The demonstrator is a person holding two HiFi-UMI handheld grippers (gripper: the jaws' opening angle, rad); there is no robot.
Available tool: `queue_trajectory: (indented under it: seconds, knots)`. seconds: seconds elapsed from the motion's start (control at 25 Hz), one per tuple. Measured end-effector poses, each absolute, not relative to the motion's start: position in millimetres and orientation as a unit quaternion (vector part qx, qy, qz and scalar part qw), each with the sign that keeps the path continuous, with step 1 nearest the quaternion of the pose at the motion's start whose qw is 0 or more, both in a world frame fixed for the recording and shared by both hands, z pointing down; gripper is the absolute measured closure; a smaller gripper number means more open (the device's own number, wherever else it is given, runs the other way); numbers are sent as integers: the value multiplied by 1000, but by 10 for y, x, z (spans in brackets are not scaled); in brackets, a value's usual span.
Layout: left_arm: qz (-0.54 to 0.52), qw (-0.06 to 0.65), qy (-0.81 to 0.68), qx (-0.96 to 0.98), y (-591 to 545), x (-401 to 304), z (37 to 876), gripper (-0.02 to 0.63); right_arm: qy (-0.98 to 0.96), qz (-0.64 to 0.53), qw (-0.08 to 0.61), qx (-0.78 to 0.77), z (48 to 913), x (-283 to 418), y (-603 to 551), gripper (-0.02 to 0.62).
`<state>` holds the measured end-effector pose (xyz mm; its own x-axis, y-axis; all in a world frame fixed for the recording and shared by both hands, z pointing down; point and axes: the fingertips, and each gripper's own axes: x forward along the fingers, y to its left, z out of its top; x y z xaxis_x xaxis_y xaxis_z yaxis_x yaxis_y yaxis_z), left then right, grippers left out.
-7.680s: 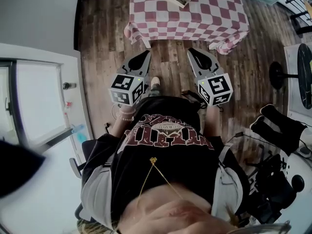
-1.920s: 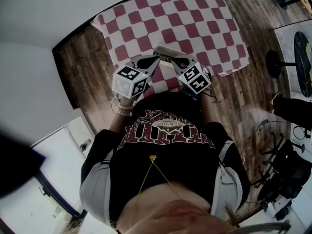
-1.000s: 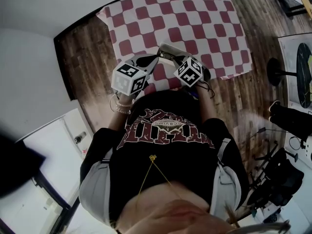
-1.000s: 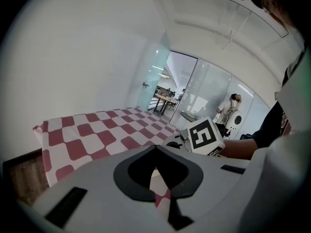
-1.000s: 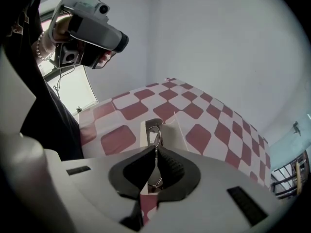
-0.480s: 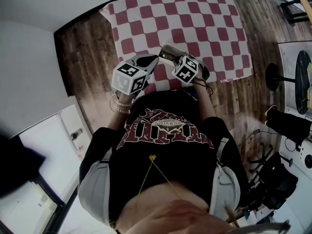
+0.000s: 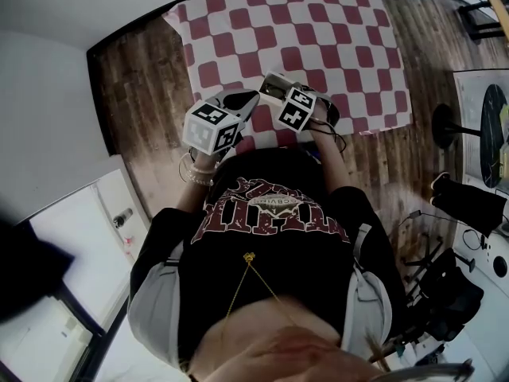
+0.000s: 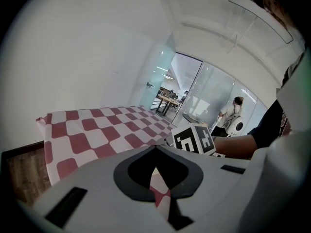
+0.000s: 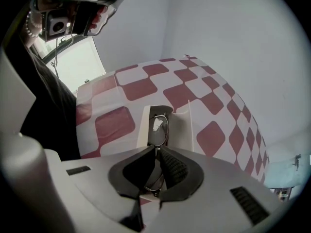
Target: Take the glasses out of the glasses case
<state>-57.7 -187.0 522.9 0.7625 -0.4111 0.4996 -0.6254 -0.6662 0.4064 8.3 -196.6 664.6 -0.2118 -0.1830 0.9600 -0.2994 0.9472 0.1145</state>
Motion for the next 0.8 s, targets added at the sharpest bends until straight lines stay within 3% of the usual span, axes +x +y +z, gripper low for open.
queue_trajectory:
  seconds: [0.44,0.8]
  knots:
    - [185,288,-278,898,-1879,-509,5217,607,-743,63,649,148,6711,93,-2009,566]
    - [189,290,-275,897,-1873,-488,5242,607,-751,87,638,147,6719,91,-2033,566]
